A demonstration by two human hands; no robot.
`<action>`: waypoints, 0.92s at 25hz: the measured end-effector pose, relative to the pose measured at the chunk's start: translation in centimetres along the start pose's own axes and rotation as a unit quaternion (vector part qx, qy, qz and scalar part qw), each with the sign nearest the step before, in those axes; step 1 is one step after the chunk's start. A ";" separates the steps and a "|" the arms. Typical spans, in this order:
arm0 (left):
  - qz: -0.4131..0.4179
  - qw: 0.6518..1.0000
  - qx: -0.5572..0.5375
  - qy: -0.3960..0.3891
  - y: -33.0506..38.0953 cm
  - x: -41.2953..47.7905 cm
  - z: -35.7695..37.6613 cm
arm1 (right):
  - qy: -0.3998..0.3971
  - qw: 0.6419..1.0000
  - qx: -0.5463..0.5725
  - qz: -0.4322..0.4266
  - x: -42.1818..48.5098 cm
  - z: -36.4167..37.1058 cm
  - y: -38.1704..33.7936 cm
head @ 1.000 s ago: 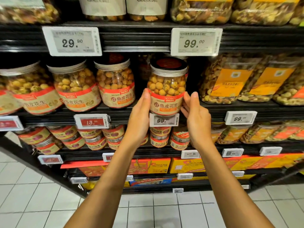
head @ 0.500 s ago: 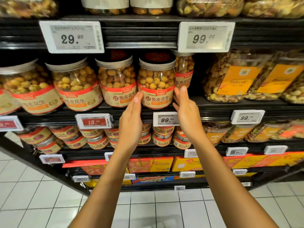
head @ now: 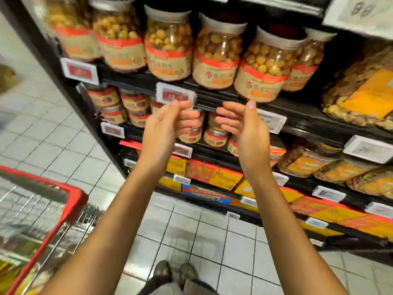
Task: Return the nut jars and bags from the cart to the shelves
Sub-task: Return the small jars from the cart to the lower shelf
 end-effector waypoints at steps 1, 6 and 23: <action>0.005 0.999 -0.007 0.045 -0.1 -2.3 -3.1 | -0.071 0.997 0.009 0.007 -1.6 2.6 0.7; -0.022 0.946 -0.020 0.322 -1.7 -18.9 -18.3 | -0.403 0.913 0.014 0.063 -13.2 15.7 4.8; -0.182 0.704 -0.104 0.678 -2.8 -46.4 -59.3 | -0.722 0.619 -0.308 0.041 -43.2 50.2 16.8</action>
Point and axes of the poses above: each hand's wrist, its own x-axis towards the middle knuckle, its own z-axis out of the palm, y = z × x, the point moved 4 cm from there along x, towards the middle knuckle, and after that the axes turned 2 degrees about -x, right-handed, at the moved point
